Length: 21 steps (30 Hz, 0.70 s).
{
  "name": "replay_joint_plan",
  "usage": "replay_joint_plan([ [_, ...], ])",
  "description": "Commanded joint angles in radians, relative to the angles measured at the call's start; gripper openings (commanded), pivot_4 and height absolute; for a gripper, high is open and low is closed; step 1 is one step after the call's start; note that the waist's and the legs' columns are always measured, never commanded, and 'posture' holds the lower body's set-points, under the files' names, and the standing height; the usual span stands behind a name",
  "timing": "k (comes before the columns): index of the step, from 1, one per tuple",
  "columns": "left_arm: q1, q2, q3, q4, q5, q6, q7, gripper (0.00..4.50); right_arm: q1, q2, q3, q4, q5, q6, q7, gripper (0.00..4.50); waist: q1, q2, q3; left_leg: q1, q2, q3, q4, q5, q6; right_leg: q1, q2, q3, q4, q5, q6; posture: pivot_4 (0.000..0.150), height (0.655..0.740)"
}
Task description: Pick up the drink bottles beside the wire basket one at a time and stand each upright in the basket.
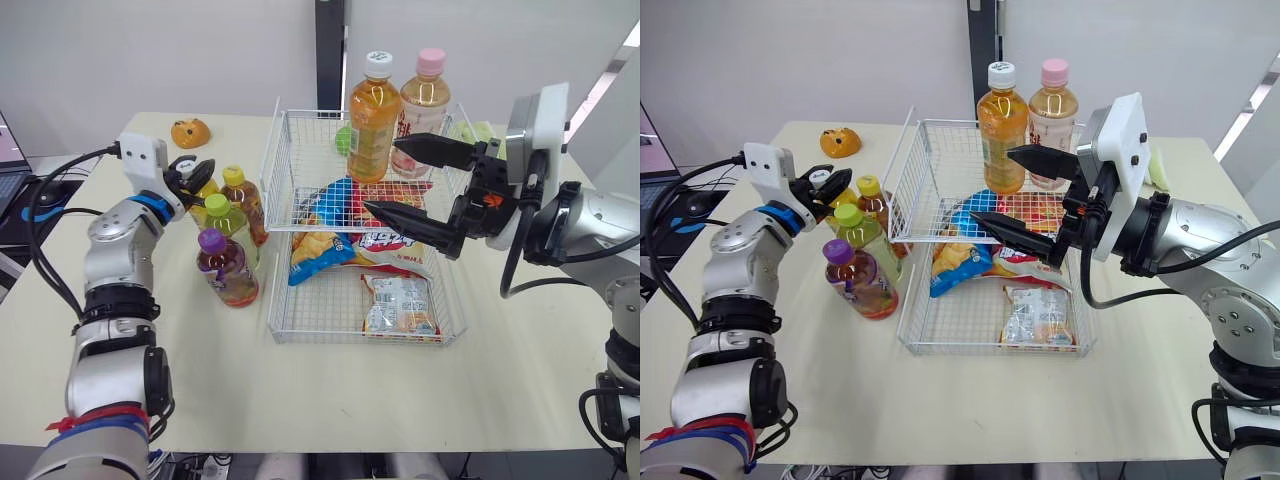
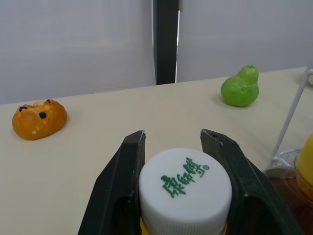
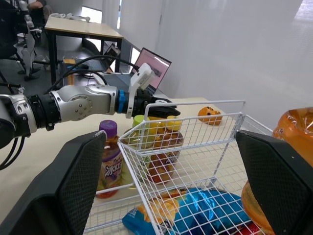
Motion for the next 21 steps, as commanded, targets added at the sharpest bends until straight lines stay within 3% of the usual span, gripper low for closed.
replay_joint_plan([
  [1, -0.133, 0.121, 0.021, -0.025, -0.046, 0.051, -0.144, 1.40, -0.014, -0.001, -0.038, -0.004, -0.010, -0.030, 0.007, 4.50, 0.000, 0.000, 0.000, 0.000, 0.000, 0.000, 0.000, 0.000, 0.000, 0.000, 0.000, 0.000, 0.000, 0.000, 0.000, 0.150, 0.7400],
  [6, -0.320, 0.246, -0.041, 0.048, -0.032, 0.135, -0.395, 1.40, -0.023, 0.006, -0.026, 0.009, -0.035, -0.041, 0.009, 4.50, 0.009, -0.001, 0.001, -0.003, -0.001, 0.000, 0.001, 0.000, 0.000, -0.001, 0.000, -0.001, -0.002, 0.000, 0.000, 0.150, 0.7400],
  [10, -0.529, 0.283, -0.087, 0.118, -0.032, 0.219, -0.557, 1.40, -0.031, 0.014, -0.019, 0.014, -0.055, -0.041, 0.004, 4.50, 0.012, -0.001, 0.001, -0.003, -0.002, 0.000, 0.001, 0.000, 0.000, -0.001, -0.001, 0.000, -0.002, 0.000, 0.000, 0.150, 0.7400],
  [21, -0.942, 0.166, -0.139, 0.329, -0.008, 0.260, -0.745, 1.40, -0.006, 0.013, -0.044, 0.001, -0.069, -0.039, -0.001, 4.50, 0.005, -0.001, 0.002, -0.003, -0.001, 0.000, 0.001, 0.000, 0.001, -0.001, 0.000, -0.001, -0.001, 0.000, 0.000, 0.150, 0.7400],
])
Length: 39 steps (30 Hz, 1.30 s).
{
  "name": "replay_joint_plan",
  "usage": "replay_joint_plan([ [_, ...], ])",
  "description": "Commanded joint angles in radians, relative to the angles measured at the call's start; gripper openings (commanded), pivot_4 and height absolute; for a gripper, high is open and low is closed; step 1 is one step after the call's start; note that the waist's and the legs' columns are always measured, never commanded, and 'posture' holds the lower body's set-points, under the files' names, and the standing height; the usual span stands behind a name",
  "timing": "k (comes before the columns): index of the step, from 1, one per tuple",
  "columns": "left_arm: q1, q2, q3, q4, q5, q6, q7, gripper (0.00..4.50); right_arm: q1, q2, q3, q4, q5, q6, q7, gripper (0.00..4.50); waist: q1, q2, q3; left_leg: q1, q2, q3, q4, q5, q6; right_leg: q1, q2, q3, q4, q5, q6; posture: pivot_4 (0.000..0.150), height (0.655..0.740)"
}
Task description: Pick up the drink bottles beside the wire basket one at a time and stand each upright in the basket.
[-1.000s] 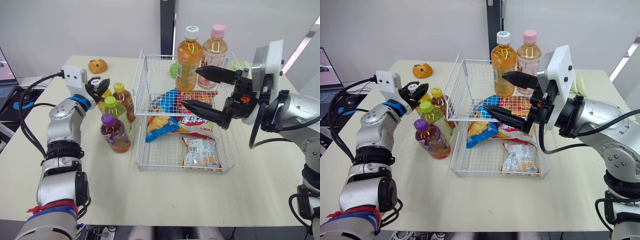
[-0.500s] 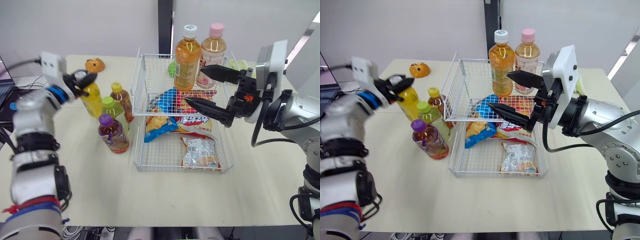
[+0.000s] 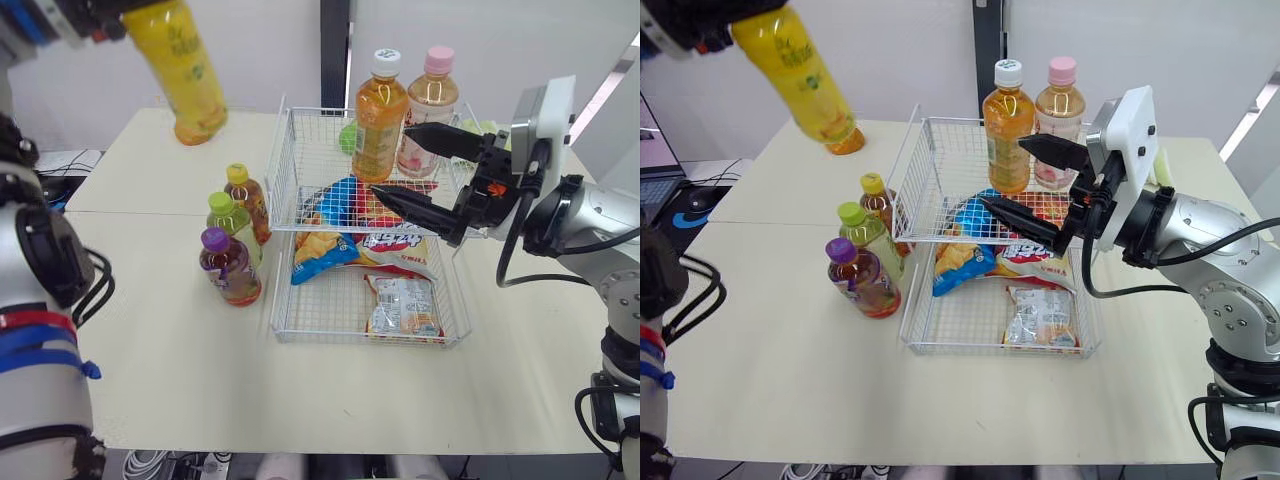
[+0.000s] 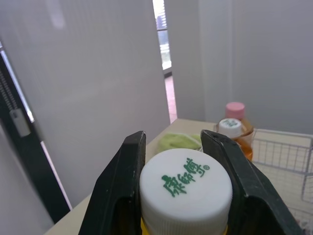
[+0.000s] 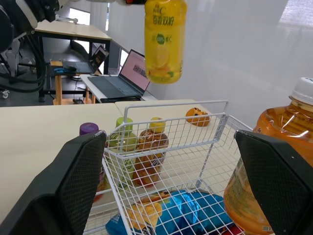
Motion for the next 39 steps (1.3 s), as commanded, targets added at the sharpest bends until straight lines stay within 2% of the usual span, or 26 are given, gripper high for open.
replay_joint_plan([
  [1, -0.102, -0.030, 0.017, 0.047, -0.004, -0.015, -0.023, 1.40, -0.001, -0.010, -0.040, -0.032, -0.002, -0.012, -0.010, 4.50, 0.000, 0.001, 0.000, 0.000, 0.000, 0.000, 0.000, 0.000, 0.000, 0.000, 0.000, 0.000, 0.000, 0.000, 0.000, 0.150, 0.7400],
  [10, -0.127, -0.193, 0.043, 0.129, 0.006, -0.105, 0.044, 1.40, 0.027, -0.025, -0.071, -0.076, 0.010, 0.008, -0.048, 4.50, 0.000, 0.001, 0.001, 0.000, 0.000, 0.000, 0.000, 0.000, 0.000, -0.001, 0.000, 0.000, 0.001, 0.000, 0.000, 0.150, 0.7400],
  [17, -0.081, -0.299, 0.059, 0.172, 0.019, -0.182, 0.183, 1.40, 0.054, -0.044, -0.098, -0.115, 0.030, 0.032, -0.085, 4.50, 0.001, 0.001, 0.001, -0.001, 0.000, 0.000, 0.000, 0.000, 0.000, -0.002, 0.000, 0.001, 0.001, 0.000, 0.000, 0.150, 0.7400],
  [27, 0.011, -0.373, 0.044, 0.188, 0.064, -0.231, 0.214, 1.40, 0.071, -0.057, -0.118, -0.157, 0.065, 0.062, -0.141, 4.50, 0.001, 0.001, 0.001, -0.002, 0.000, 0.000, 0.000, 0.000, 0.000, -0.002, 0.000, 0.001, 0.001, 0.000, 0.000, 0.150, 0.7400],
  [33, 0.037, -0.401, 0.039, 0.197, 0.082, -0.257, 0.227, 1.40, 0.081, -0.069, -0.124, -0.165, 0.083, 0.061, -0.159, 4.50, 0.001, 0.001, 0.001, -0.007, 0.000, 0.001, 0.001, 0.000, 0.000, -0.009, 0.000, 0.001, 0.004, 0.000, 0.000, 0.150, 0.7400],
  [39, 0.044, -0.417, 0.037, 0.198, 0.092, -0.258, 0.219, 1.40, 0.084, -0.077, -0.126, -0.168, 0.094, 0.058, -0.169, 4.50, 0.001, 0.001, 0.001, -0.011, 0.000, 0.003, 0.004, 0.001, -0.001, -0.017, 0.000, 0.003, 0.015, 0.000, 0.000, 0.150, 0.7400],
])
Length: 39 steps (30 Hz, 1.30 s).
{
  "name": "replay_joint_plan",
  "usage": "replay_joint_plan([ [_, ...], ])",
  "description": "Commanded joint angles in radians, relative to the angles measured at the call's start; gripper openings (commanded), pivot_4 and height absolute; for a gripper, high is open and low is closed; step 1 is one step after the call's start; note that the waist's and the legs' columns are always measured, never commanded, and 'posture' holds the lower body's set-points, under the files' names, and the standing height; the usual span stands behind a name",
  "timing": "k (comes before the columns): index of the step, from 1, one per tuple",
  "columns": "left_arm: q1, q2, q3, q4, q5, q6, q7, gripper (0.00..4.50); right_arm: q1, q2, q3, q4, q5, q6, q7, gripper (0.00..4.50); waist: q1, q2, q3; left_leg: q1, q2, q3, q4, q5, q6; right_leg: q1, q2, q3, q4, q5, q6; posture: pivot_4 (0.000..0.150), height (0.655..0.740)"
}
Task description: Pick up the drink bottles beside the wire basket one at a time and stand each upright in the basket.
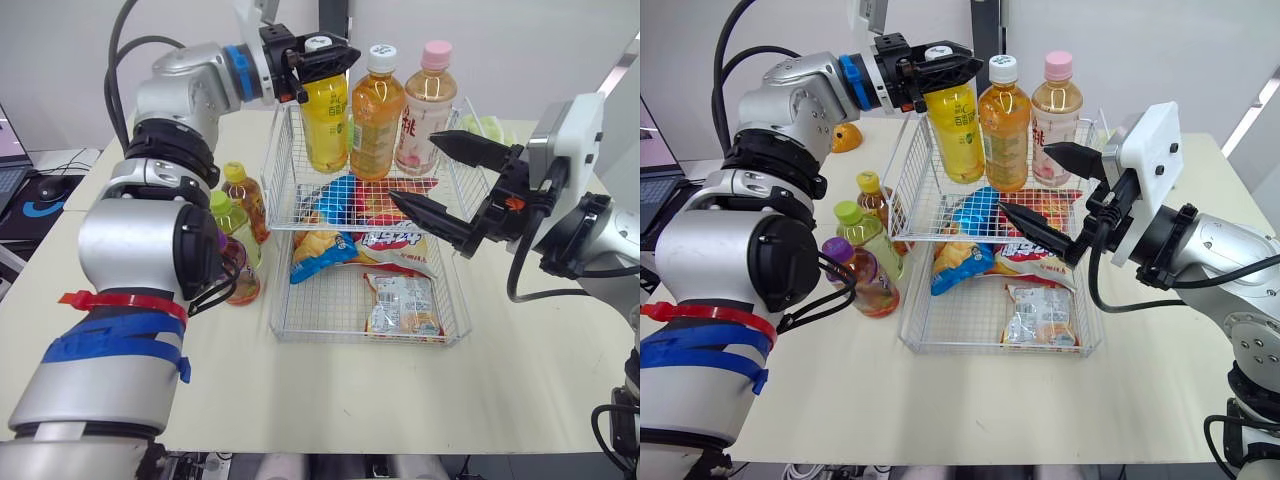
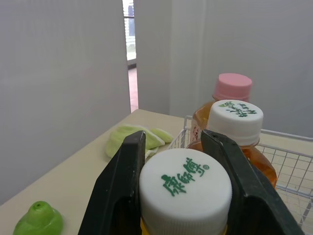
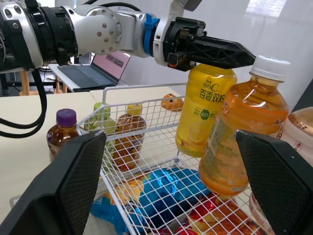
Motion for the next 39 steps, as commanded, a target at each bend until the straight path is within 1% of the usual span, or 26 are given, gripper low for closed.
replay_joint_plan([
  [1, -0.015, -0.002, 0.013, -0.035, -0.003, -0.012, -0.001, 1.40, -0.007, -0.014, -0.038, -0.027, 0.019, -0.011, -0.010, 4.50, 0.000, 0.000, 0.000, 0.000, 0.000, 0.000, 0.000, 0.000, 0.000, 0.000, 0.000, 0.000, 0.000, 0.000, 0.000, 0.150, 0.7400],
  [3, -0.006, -0.005, 0.004, -0.038, 0.006, -0.025, -0.016, 1.40, -0.007, -0.014, -0.036, -0.026, 0.020, -0.013, -0.011, 4.50, 0.000, 0.000, 0.000, 0.000, 0.000, 0.000, 0.000, 0.001, 0.000, 0.000, 0.000, 0.000, 0.000, 0.000, 0.000, 0.150, 0.7400],
  [4, -0.003, -0.005, 0.002, -0.038, 0.007, -0.025, -0.020, 2.11, -0.008, -0.014, -0.036, -0.025, 0.021, -0.013, -0.011, 4.50, 0.000, 0.000, 0.000, 0.000, 0.000, 0.000, 0.000, 0.001, 0.000, 0.000, 0.000, 0.000, 0.000, 0.000, 0.000, 0.150, 0.7400],
  [7, -0.003, 0.001, 0.003, -0.039, 0.008, -0.022, -0.034, 2.90, -0.009, -0.013, -0.034, -0.022, 0.021, -0.014, -0.010, 4.50, 0.000, 0.000, 0.000, 0.000, 0.000, 0.000, 0.000, 0.001, 0.000, 0.000, 0.000, 0.000, 0.001, 0.000, 0.000, 0.150, 0.7400],
  [12, -0.016, 0.038, 0.019, -0.049, -0.004, -0.011, -0.053, 4.49, -0.012, -0.009, -0.022, -0.009, 0.012, -0.022, 0.008, 4.50, 0.000, 0.000, 0.000, 0.000, 0.000, 0.000, 0.000, 0.001, 0.000, 0.000, 0.000, 0.000, 0.001, 0.000, 0.000, 0.150, 0.7400],
  [15, -0.022, 0.075, 0.038, -0.072, -0.031, 0.030, -0.100, 4.49, -0.019, -0.006, -0.012, 0.003, 0.008, -0.028, 0.025, 4.50, -0.001, 0.000, 0.000, 0.000, 0.000, 0.000, 0.000, 0.001, 0.000, -0.001, 0.000, 0.000, 0.001, 0.000, 0.000, 0.150, 0.7400],
  [20, 0.019, 0.184, 0.059, -0.186, -0.063, 0.141, -0.153, 4.49, -0.048, 0.002, 0.019, 0.048, -0.011, -0.046, 0.086, 4.50, -0.006, 0.000, 0.000, 0.000, 0.000, 0.000, 0.000, 0.001, 0.000, -0.001, 0.000, 0.000, 0.001, 0.000, 0.000, 0.150, 0.7400],
  [22, 0.069, 0.237, 0.071, -0.268, -0.085, 0.201, -0.148, 4.49, -0.066, 0.012, 0.041, 0.073, -0.025, -0.058, 0.108, 4.50, -0.008, 0.001, 0.000, 0.001, 0.000, 0.000, 0.000, 0.001, -0.001, -0.001, 0.000, 0.000, 0.001, 0.000, 0.000, 0.150, 0.7400],
  [24, 0.158, 0.300, 0.101, -0.378, -0.107, 0.263, -0.102, 4.49, -0.087, 0.025, 0.063, 0.103, -0.042, -0.074, 0.133, 4.50, -0.012, 0.001, -0.001, 0.001, 0.000, 0.000, 0.000, 0.001, -0.001, -0.001, 0.000, 0.000, 0.002, 0.000, 0.000, 0.150, 0.7400],
  [28, 0.447, 0.418, 0.261, -0.680, -0.181, 0.388, 0.073, 4.49, -0.123, 0.053, 0.104, 0.161, -0.067, -0.102, 0.209, 4.50, -0.027, 0.001, -0.001, 0.002, 0.000, -0.001, -0.001, 0.002, -0.002, -0.001, 0.000, 0.000, 0.002, 0.000, 0.000, 0.150, 0.7400],
  [31, 0.723, 0.447, 0.435, -0.917, -0.212, 0.416, 0.219, 4.49, -0.152, 0.075, 0.128, 0.208, -0.083, -0.126, 0.267, 4.50, -0.031, 0.002, -0.001, 0.002, 0.001, -0.002, -0.001, 0.002, -0.003, -0.001, 0.000, 0.000, 0.002, 0.000, 0.000, 0.150, 0.7400],
  [33, 0.937, 0.435, 0.549, -1.080, -0.227, 0.447, 0.283, 4.49, -0.170, 0.086, 0.145, 0.237, -0.090, -0.135, 0.315, 4.50, -0.032, 0.002, -0.001, 0.001, 0.001, -0.003, -0.001, 0.003, -0.003, -0.001, 0.000, 0.000, 0.002, 0.000, 0.000, 0.150, 0.7400],
  [35, 1.123, 0.405, 0.628, -1.208, -0.242, 0.455, 0.323, 4.49, -0.185, 0.095, 0.159, 0.258, -0.095, -0.140, 0.353, 4.50, -0.028, 0.001, -0.002, 0.002, 0.001, -0.002, -0.001, 0.003, -0.003, -0.001, 0.000, 0.000, 0.002, 0.000, 0.000, 0.150, 0.7400],
  [37, 1.342, 0.334, 0.718, -1.321, -0.253, 0.437, 0.348, 4.49, -0.206, 0.109, 0.170, 0.283, -0.090, -0.142, 0.392, 4.50, -0.022, 0.002, -0.002, 0.002, 0.001, -0.002, -0.001, 0.003, -0.003, 0.000, 0.000, 0.000, 0.001, 0.000, 0.000, 0.150, 0.7400],
  [39, 1.492, 0.263, 0.781, -1.398, -0.277, 0.422, 0.379, 4.49, -0.222, 0.121, 0.179, 0.303, -0.099, -0.148, 0.420, 4.50, -0.018, 0.001, -0.002, 0.003, 0.000, -0.002, 0.000, 0.003, -0.003, 0.001, -0.001, 0.000, 0.000, 0.000, 0.000, 0.150, 0.7400],
])
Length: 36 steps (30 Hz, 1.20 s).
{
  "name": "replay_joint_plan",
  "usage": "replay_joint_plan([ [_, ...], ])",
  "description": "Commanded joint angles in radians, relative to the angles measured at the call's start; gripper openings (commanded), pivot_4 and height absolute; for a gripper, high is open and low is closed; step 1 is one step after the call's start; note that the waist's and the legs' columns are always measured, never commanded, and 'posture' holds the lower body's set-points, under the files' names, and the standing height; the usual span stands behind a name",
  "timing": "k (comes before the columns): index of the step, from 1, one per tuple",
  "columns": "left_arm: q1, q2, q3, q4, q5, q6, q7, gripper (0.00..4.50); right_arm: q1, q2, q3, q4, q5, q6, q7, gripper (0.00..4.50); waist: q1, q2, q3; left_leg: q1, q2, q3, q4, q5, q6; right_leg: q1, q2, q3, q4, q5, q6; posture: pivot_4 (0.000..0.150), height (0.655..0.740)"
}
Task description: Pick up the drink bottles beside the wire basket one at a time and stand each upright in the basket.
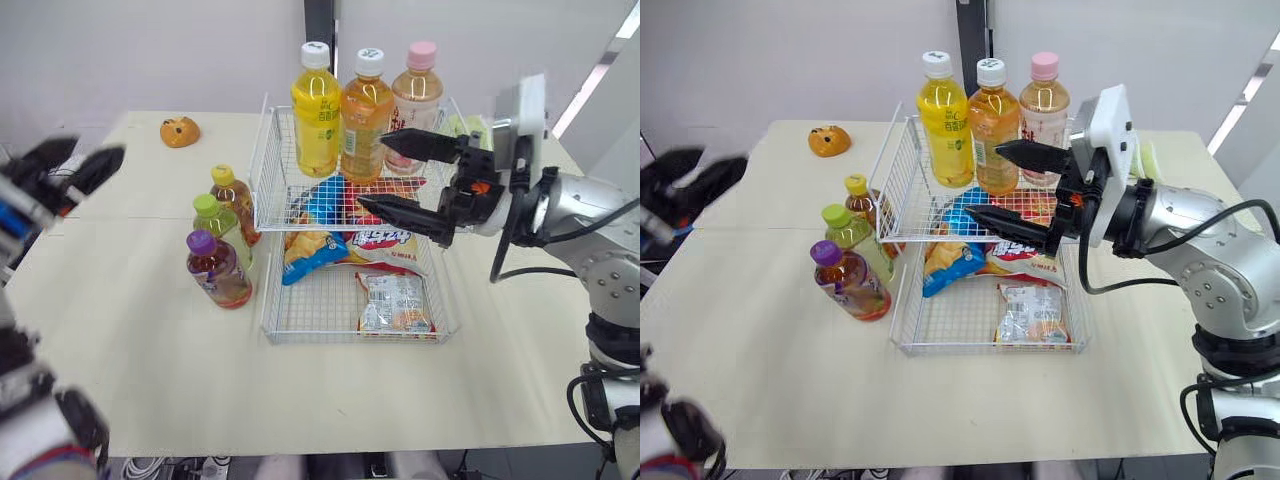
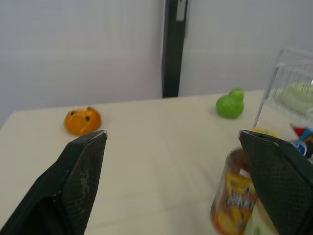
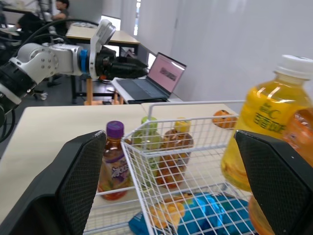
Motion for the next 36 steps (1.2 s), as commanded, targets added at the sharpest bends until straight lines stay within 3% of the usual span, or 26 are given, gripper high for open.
replay_joint_plan([
  [1, 0.185, -0.089, 0.104, -0.155, -0.038, -0.046, 0.055, 4.49, -0.039, 0.009, -0.008, 0.015, -0.014, -0.035, 0.056, 4.50, 0.011, -0.001, -0.001, 0.001, 0.000, 0.000, 0.000, 0.000, 0.000, 0.001, 0.000, 0.000, 0.000, 0.000, 0.000, 0.150, 0.7400],
  [5, 0.382, -0.203, 0.128, -0.253, -0.059, -0.104, 0.103, 4.49, -0.049, 0.029, 0.007, 0.042, -0.038, -0.053, 0.095, 4.50, 0.032, -0.004, -0.003, 0.004, 0.000, 0.000, 0.000, 0.000, 0.000, 0.005, 0.000, -0.001, 0.000, 0.000, 0.000, 0.150, 0.7400],
  [9, 0.464, -0.261, 0.108, -0.339, -0.086, -0.154, 0.155, 4.49, -0.049, 0.042, 0.007, 0.051, -0.047, -0.058, 0.120, 4.50, 0.045, -0.003, -0.002, 0.020, 0.000, -0.001, -0.005, -0.003, 0.005, 0.023, -0.001, -0.001, -0.006, 0.000, -0.001, 0.150, 0.7400],
  [13, 0.521, -0.227, 0.079, -0.410, -0.120, -0.113, 0.171, 4.49, -0.036, 0.031, 0.007, 0.046, -0.045, -0.058, 0.172, 4.50, 0.044, -0.002, -0.002, 0.029, 0.000, -0.001, -0.006, -0.003, 0.005, 0.031, -0.001, -0.001, -0.008, -0.001, -0.002, 0.150, 0.7400],
  [18, 0.564, -0.185, 0.101, -0.556, -0.378, -0.015, 0.133, 4.49, -0.009, -0.012, 0.010, 0.039, -0.053, -0.063, 0.264, 4.50, 0.043, -0.001, -0.001, 0.030, 0.000, -0.002, -0.007, -0.003, 0.005, 0.032, -0.001, -0.002, -0.009, -0.001, -0.002, 0.150, 0.7400],
  [23, 0.646, -0.142, 0.055, -0.694, -0.487, -0.011, 0.104, 4.49, 0.001, -0.007, 0.002, 0.038, -0.061, -0.062, 0.267, 4.50, 0.036, 0.005, -0.001, 0.031, 0.000, -0.001, -0.010, -0.004, 0.006, 0.034, -0.001, -0.002, -0.014, -0.001, -0.002, 0.150, 0.7400],
  [26, 0.607, -0.119, -0.041, -0.712, -0.450, -0.035, 0.141, 4.49, 0.007, 0.003, 0.002, 0.023, -0.062, -0.053, 0.249, 4.50, 0.034, 0.009, -0.002, 0.031, 0.000, -0.002, -0.011, -0.004, 0.006, 0.034, -0.001, -0.002, -0.014, -0.001, -0.002, 0.150, 0.7400],
  [36, 0.370, -0.135, -0.359, -0.526, -0.176, -0.159, 0.258, 4.49, 0.021, -0.020, -0.022, -0.013, -0.070, -0.023, 0.191, 4.50, 0.037, 0.011, -0.002, 0.031, 0.000, -0.002, -0.013, -0.004, 0.006, 0.034, 0.000, -0.002, -0.015, -0.001, -0.002, 0.150, 0.7400],
])
